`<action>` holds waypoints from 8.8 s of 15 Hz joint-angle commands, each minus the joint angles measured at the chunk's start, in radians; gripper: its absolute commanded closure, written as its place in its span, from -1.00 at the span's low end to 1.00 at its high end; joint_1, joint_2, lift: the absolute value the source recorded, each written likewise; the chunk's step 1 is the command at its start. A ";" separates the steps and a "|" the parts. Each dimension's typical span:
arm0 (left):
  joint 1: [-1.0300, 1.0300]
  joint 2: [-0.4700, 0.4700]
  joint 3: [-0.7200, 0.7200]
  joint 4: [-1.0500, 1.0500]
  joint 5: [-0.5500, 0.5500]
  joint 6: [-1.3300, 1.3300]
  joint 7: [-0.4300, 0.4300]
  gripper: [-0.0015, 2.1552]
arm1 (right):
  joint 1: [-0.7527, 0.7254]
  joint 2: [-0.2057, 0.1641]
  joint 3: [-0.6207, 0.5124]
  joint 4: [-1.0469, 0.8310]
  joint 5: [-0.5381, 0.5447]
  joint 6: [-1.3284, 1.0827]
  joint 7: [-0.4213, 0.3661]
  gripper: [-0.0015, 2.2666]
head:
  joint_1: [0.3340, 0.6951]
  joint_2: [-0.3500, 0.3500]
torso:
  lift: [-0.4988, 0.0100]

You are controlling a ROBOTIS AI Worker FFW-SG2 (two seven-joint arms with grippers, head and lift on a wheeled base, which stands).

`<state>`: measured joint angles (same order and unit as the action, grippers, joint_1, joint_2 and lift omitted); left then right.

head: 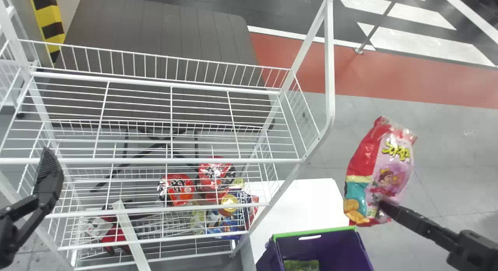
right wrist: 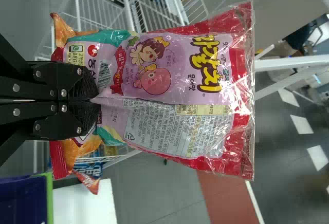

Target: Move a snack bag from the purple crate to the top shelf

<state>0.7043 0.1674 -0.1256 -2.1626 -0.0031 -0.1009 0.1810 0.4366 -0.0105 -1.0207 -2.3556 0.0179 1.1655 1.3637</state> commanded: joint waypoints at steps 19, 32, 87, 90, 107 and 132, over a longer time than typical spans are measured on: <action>-0.025 0.006 -0.002 0.029 0.000 0.011 -0.012 -0.87 | -0.133 0.011 0.887 -0.182 0.082 0.055 -0.614 0.38 | 1.00 -0.02 | 0.96; -0.097 0.007 -0.009 0.092 0.002 0.063 -0.032 -0.87 | -0.317 0.011 1.208 0.412 -0.006 -0.801 -1.043 0.38 | 1.00 0.41 | 0.96; 0.020 0.015 0.003 0.147 0.044 -0.188 -0.032 -0.87 | -0.823 0.011 1.426 1.523 -0.368 -1.393 -1.140 0.30 | 1.00 0.58 | 0.96; 0.020 0.015 0.003 0.147 0.044 -0.188 -0.032 -0.87 | -0.819 0.011 1.426 1.523 -0.365 -1.393 -1.140 0.29 | 1.00 0.57 | 0.96; 0.027 0.015 0.000 0.145 0.041 -0.191 -0.028 -0.87 | -0.785 0.011 1.444 1.507 -0.358 -1.427 -1.160 -0.89 | 1.00 0.59 | 0.96; 0.049 0.012 -0.017 0.089 0.043 -0.176 -0.017 -0.87 | -0.056 -0.098 1.061 0.421 -0.274 -1.111 -1.048 -0.87 | 1.00 0.42 | 0.96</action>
<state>0.7520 0.1806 -0.1403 -2.0720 0.0398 -0.2788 0.1633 0.3070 -0.1082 0.1014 -1.8989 -0.2595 0.0604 0.2927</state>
